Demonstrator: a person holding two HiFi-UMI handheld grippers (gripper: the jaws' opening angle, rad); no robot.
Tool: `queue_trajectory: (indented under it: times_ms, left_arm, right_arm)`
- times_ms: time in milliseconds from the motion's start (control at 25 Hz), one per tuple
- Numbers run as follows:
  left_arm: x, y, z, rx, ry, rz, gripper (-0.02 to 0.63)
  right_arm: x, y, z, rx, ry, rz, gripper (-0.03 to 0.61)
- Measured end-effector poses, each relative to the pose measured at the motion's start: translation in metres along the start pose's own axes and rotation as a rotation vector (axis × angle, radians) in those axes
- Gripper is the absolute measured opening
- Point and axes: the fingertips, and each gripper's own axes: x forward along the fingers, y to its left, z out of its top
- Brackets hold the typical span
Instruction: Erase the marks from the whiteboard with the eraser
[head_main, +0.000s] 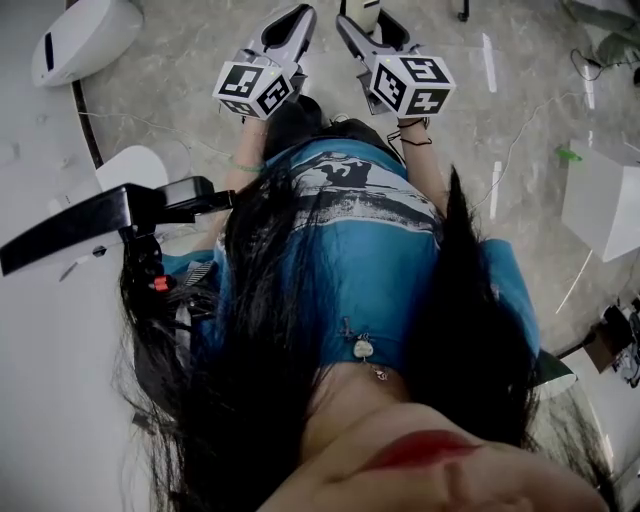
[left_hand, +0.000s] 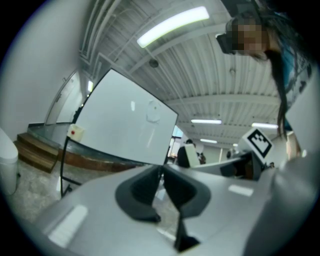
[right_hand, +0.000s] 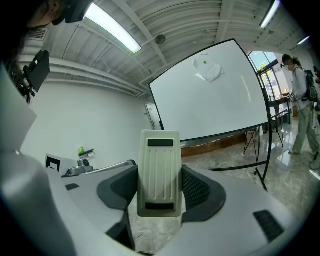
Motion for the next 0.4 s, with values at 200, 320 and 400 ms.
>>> queue_trajectory:
  times_ms: [200,320,400]
  left_arm:
    - [-0.0006,0.0041,0.0049,0.008,0.000,0.010,0.018]
    - [-0.0018,0.0071,0.0053,0.010,0.003,0.012,0.018]
    - [-0.0031,0.0088,0.0046,0.010,0.004,0.014,0.018]
  right_arm:
    - [0.0029,-0.0001,0.0021,0.005,-0.001,0.003,0.258]
    - [0.0060,0.0004,0.0017,0.007,0.001,0.003,0.258]
    - [0.0078,0.0011,0.0005,0.008,0.003,0.004,0.258]
